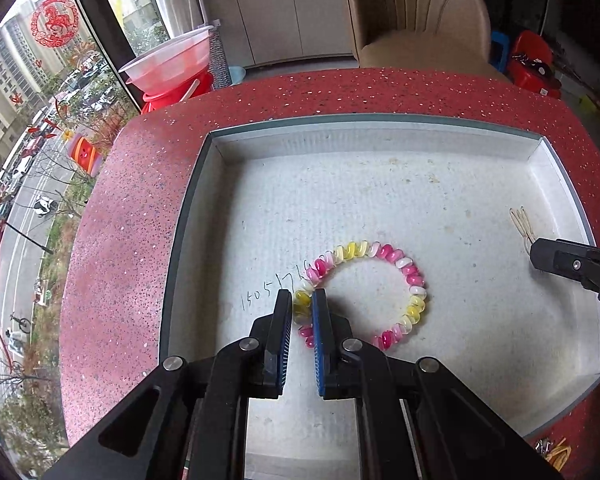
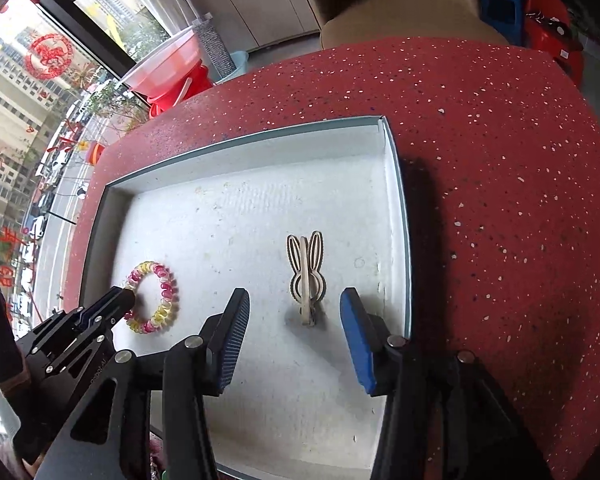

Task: Organize jewelry
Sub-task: 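Open the right tool releasing the bunny clip while the left tool releases the beaded bracelet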

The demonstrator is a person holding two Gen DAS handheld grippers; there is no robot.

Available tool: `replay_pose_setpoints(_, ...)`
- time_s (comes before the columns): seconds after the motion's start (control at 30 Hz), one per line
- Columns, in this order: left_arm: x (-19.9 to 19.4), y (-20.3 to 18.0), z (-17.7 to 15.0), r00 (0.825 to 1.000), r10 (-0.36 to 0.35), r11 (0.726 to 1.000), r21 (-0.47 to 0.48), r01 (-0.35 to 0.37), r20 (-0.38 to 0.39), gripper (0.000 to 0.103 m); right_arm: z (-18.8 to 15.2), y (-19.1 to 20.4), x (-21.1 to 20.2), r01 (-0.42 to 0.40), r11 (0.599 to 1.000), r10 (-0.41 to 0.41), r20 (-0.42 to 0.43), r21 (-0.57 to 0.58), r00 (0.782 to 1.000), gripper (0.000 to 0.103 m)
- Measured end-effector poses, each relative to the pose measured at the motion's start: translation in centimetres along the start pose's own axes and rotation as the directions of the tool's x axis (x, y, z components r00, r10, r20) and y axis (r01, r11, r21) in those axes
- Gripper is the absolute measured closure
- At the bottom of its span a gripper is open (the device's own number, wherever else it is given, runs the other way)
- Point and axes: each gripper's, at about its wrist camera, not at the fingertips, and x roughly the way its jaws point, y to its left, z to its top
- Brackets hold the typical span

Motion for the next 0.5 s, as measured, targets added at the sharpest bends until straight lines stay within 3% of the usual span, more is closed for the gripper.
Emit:
replay_pose_setpoints(0.3, -1.8, 0.6, -0.3, 0.997, -0.044, 0.999, -0.020, 0.045, 0.056, 0.074, -1.5, -0.2, -3.2, -0.142, 0.987, 0.139, 0.046, 0.072, 0.989, 0.025)
replay_pose_setpoints(0.5, -3.4, 1.4, -1.1, 0.995, -0.073, 0.997, -0.025, 0.075, 0.070, 0.074, -3.3, 0.7, -5.5, -0.205, 0.974, 0.197, 0.087, 0.093, 0.977, 0.021)
